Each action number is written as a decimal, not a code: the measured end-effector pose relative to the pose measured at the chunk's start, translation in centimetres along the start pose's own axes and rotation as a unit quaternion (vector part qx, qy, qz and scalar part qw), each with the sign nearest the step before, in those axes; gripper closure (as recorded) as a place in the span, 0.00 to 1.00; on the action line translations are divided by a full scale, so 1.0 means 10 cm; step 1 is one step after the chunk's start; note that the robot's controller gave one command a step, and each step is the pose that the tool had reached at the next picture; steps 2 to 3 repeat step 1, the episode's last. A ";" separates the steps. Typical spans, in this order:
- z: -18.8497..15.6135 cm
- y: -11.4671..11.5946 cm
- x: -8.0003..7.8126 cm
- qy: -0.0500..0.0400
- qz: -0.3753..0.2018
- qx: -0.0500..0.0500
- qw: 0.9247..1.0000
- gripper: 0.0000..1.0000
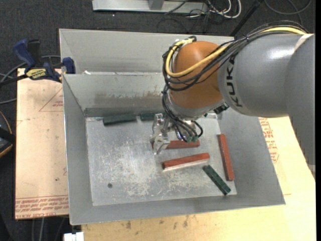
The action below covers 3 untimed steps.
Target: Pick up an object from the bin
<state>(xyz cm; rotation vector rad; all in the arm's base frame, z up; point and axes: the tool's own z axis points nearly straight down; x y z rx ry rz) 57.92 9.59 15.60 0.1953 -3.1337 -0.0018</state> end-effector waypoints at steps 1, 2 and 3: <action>-1.27 0.00 -0.08 -0.002 0.023 0.000 1.000 1.00; -1.27 0.00 -0.08 -0.002 0.023 0.000 1.000 1.00; -1.27 0.00 -0.08 -0.002 0.023 0.000 1.000 1.00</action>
Offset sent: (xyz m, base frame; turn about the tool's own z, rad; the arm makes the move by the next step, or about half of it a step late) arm 0.0000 0.0000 0.0000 0.0000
